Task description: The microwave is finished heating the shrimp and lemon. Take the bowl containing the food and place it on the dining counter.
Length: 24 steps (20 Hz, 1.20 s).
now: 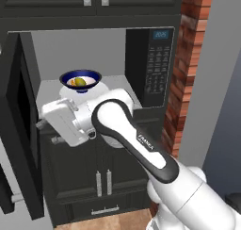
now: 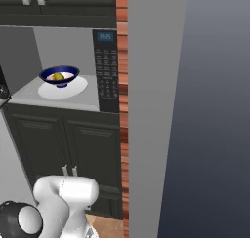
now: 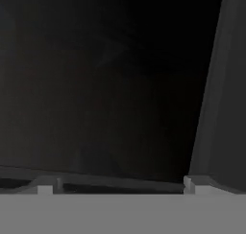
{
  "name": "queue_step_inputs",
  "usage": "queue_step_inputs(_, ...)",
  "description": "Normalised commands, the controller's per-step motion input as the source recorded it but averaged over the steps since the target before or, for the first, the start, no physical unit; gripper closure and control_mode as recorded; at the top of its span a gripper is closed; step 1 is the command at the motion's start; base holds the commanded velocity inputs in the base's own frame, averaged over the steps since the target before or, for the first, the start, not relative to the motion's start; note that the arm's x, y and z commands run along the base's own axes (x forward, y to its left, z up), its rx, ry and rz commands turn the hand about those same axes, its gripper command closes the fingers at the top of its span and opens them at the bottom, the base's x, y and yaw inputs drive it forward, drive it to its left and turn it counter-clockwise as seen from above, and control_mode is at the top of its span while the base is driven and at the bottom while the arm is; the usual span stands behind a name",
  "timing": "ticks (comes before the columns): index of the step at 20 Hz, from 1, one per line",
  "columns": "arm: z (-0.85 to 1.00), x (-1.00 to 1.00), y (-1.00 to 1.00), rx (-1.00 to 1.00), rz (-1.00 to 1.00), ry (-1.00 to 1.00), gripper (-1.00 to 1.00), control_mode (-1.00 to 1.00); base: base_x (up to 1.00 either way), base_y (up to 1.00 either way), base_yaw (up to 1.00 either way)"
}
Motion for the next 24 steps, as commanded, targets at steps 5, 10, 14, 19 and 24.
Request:
queue_step_inputs(5, 0.39, -0.11, -0.97, 0.18, -0.32, -0.02, -1.0, -1.0, 0.0, 0.0, 0.0)
queue_step_inputs(10, 0.16, 0.03, -1.0, 0.03, -0.47, 0.02, -1.0, -1.0, 0.0, 0.0, 0.0)
queue_step_inputs(14, 0.07, 0.21, -1.0, 0.0, -0.42, 0.0, -1.0, -1.0, 0.0, 0.0, 0.0)
queue_step_inputs(19, 0.19, 0.35, -1.0, 0.0, -0.4, 0.06, -1.0, -1.0, 0.0, 0.0, 0.0)
queue_step_inputs(24, 0.42, 0.46, -0.96, -0.01, -0.34, 0.42, -1.0, -1.0, 0.0, 0.0, 0.0)
